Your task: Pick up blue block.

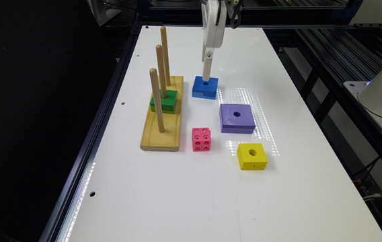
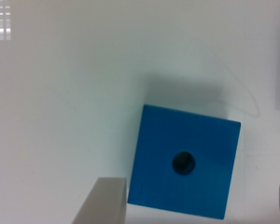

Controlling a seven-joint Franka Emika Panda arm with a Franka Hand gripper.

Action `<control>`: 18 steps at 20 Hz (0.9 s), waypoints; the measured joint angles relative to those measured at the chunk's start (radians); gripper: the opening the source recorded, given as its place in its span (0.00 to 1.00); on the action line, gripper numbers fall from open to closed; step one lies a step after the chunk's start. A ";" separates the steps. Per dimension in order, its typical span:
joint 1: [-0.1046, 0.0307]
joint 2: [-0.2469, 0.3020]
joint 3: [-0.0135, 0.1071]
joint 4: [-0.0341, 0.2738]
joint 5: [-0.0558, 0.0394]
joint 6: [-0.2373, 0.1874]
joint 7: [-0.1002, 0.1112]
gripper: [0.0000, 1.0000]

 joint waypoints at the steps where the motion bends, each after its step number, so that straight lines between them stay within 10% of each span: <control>1: 0.000 0.005 0.000 0.000 0.0000 0.001 0.000 1.00; 18: 0.000 0.124 -0.001 0.020 -0.0007 0.095 0.000 1.00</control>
